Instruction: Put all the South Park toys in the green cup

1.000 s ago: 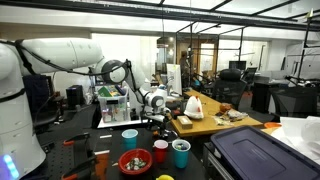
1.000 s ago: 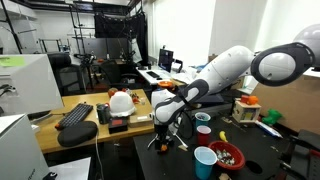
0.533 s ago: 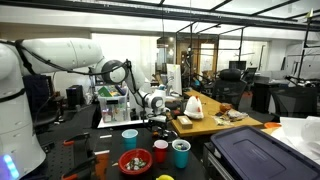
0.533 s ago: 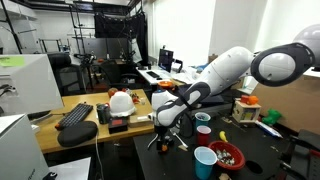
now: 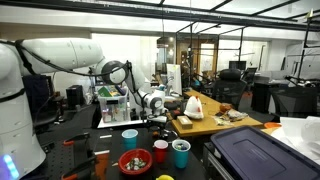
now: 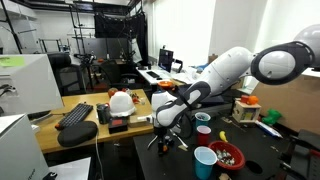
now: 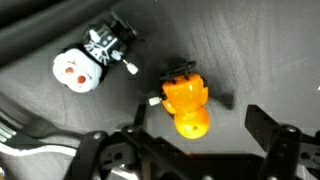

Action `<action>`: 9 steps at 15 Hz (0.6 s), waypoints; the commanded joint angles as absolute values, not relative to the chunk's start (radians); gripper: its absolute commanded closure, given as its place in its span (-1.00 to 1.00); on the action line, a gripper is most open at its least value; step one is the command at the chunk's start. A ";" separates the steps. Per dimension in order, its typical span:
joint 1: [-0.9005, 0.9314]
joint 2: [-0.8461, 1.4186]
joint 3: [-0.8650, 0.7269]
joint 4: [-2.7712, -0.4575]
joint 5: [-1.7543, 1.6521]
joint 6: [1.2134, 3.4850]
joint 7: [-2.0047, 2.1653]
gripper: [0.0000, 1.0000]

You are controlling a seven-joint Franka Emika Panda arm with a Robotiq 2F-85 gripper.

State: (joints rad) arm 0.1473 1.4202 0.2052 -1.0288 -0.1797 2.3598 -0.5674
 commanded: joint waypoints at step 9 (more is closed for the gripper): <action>0.078 1.377 0.275 -1.106 -0.183 2.352 -0.795 0.45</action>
